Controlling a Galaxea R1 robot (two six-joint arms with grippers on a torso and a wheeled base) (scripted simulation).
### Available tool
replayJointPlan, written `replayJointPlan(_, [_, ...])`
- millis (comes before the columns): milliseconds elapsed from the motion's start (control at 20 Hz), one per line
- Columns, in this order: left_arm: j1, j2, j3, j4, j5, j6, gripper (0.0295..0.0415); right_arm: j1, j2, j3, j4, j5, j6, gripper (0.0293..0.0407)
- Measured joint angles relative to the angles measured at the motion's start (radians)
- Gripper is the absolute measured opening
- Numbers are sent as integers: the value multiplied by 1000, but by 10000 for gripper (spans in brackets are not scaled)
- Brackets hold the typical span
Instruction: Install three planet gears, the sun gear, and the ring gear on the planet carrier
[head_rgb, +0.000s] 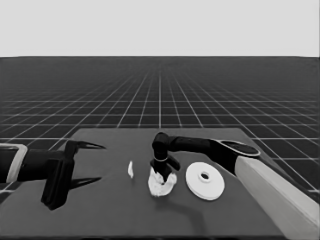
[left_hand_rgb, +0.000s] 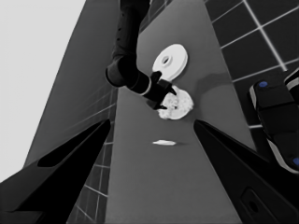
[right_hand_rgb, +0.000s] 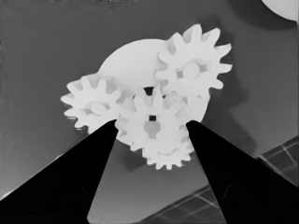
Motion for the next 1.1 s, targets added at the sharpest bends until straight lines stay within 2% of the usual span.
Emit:
replayJointPlan(1000, [0, 0, 0, 0, 0, 0, 385, 0, 0, 0, 0, 0, 209, 309])
replayJointPlan(1100, [0, 0, 0, 0, 0, 0, 385, 0, 0, 0, 0, 0, 219, 369])
